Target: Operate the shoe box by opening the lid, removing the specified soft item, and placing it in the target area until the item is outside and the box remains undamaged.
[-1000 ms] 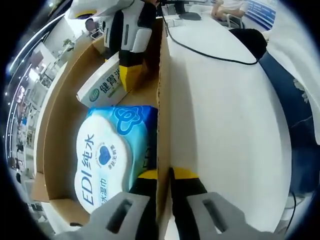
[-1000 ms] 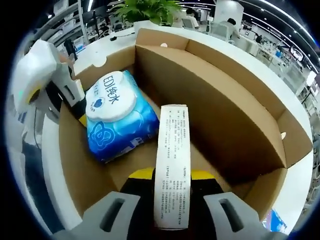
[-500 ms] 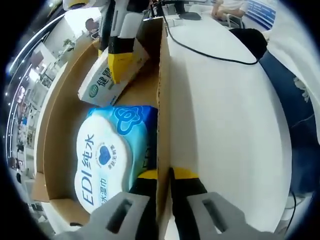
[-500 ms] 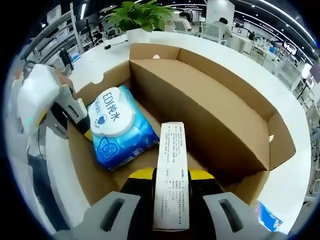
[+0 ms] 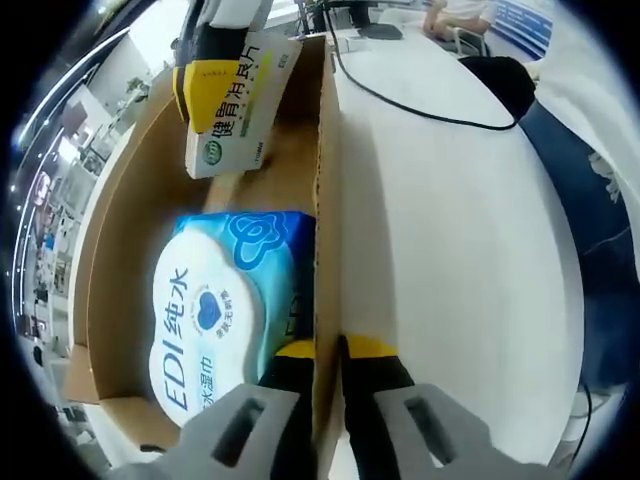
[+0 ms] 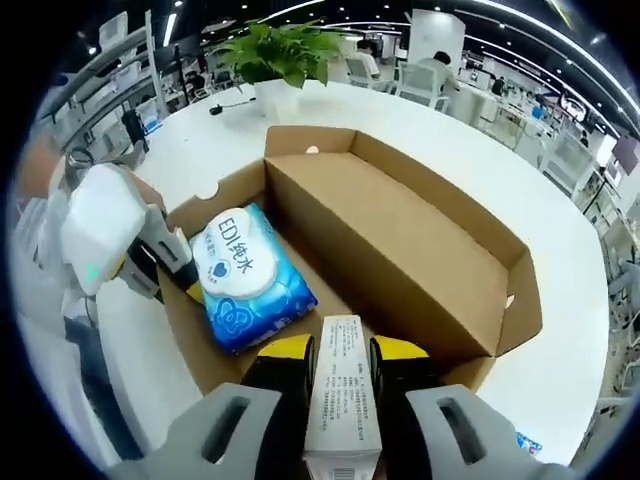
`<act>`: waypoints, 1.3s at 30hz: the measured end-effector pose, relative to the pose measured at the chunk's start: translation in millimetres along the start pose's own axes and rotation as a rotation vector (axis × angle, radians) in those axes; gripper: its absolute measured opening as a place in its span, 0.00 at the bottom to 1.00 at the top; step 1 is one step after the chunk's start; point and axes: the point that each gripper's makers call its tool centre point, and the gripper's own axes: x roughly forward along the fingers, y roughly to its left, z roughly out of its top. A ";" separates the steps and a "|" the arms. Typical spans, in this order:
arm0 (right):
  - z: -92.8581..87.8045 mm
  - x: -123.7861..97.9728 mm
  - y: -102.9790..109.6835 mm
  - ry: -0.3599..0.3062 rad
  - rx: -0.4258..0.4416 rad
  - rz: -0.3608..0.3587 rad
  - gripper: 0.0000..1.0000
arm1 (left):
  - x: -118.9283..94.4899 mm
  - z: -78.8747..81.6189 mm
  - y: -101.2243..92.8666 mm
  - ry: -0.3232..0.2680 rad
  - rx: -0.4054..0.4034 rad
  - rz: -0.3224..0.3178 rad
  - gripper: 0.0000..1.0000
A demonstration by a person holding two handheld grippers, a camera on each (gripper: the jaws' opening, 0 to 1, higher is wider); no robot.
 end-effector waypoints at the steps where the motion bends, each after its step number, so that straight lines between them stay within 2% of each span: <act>1: 0.2 -0.7 -0.1 -0.001 0.000 -0.001 0.21 | 0.4 -0.3 0.0 0.001 0.000 0.000 0.03; 7: -6.3 -3.7 -1.3 0.009 -0.001 -0.007 0.21 | 0.0 -0.6 -0.4 0.003 0.000 0.003 0.03; 14: 3.9 -20.0 -3.4 -0.015 -0.006 -0.019 0.21 | -0.2 -0.8 -0.2 0.004 0.000 0.000 0.03; 20: 10.3 -29.5 -7.5 -0.024 -0.047 -0.039 0.21 | -0.1 -0.8 -0.4 0.005 0.002 -0.001 0.03; 23: 8.0 -36.7 -9.9 -0.018 -0.078 -0.055 0.21 | -0.4 -0.9 -0.4 0.005 0.002 0.000 0.03; 30: 2.5 -53.8 -18.2 -0.022 -0.087 -0.078 0.21 | -0.5 -1.3 -0.9 0.005 0.002 0.000 0.03; 39: -14.1 -60.8 -20.6 0.007 -0.117 -0.101 0.21 | -0.2 -1.0 -1.1 0.011 0.006 0.000 0.03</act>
